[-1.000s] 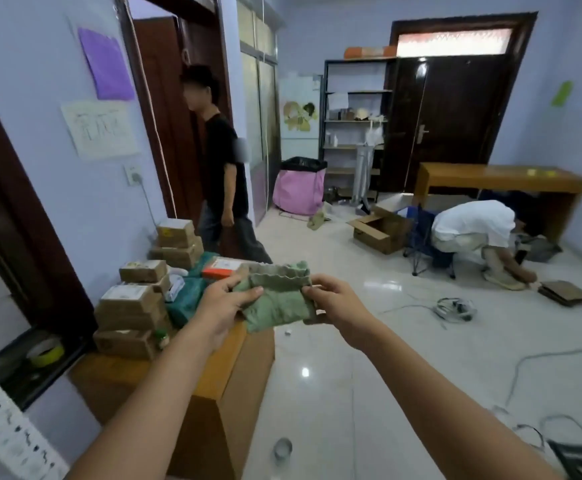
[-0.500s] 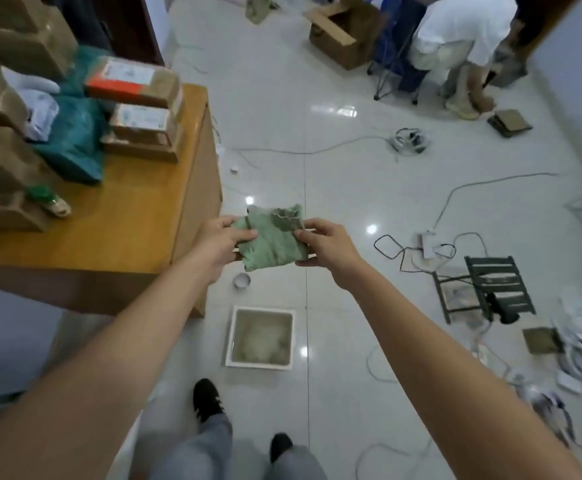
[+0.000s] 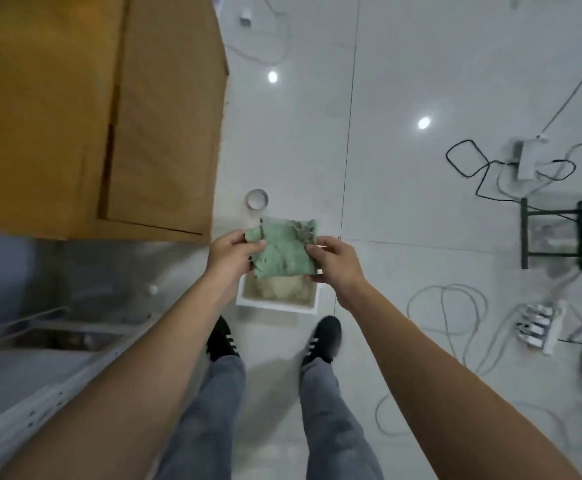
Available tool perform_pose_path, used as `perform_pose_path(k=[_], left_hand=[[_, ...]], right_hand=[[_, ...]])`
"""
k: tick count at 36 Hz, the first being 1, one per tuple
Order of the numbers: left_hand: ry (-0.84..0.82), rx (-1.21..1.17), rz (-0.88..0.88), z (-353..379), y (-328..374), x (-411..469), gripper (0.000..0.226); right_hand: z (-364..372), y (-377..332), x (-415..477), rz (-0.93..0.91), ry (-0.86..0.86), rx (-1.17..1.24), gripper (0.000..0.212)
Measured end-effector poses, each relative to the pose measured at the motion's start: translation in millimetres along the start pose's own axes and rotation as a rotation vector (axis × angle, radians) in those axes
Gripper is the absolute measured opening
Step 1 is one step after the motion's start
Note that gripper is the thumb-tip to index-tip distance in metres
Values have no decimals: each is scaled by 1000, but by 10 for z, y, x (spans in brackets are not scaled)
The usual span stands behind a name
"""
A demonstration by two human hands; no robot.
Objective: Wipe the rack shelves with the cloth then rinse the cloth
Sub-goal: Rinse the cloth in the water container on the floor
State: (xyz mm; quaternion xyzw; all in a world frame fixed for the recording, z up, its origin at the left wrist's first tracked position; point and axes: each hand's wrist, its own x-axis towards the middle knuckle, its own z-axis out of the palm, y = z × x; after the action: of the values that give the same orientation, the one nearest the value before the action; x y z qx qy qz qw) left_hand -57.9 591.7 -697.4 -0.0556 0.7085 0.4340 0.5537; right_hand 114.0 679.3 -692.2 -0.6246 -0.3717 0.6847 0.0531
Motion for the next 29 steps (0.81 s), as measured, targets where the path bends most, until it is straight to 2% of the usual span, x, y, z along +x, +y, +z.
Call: perform_pose_path(k=[8, 11, 16, 19, 24, 29], left_hand=[[105, 74, -66, 144, -1107, 1406, 7], [165, 175, -84, 129, -1552, 1859, 16], [191, 337, -127, 90, -2169, 2410, 15], [206, 447, -112, 106, -2441, 2645, 12], [244, 599, -69, 232, -2775, 2972, 14], [275, 613, -63, 400, -3000, 3217, 14]], right_hand=[[-10, 1149, 1468, 87, -16, -37, 20], [12, 1562, 1860, 120, -37, -94, 26], [102, 2225, 2436, 132, 34, -256, 11], [163, 2621, 2745, 131, 93, -370, 31], [281, 2824, 3012, 13, 176, -635, 18], [420, 3043, 3272, -37, 231, -783, 14]])
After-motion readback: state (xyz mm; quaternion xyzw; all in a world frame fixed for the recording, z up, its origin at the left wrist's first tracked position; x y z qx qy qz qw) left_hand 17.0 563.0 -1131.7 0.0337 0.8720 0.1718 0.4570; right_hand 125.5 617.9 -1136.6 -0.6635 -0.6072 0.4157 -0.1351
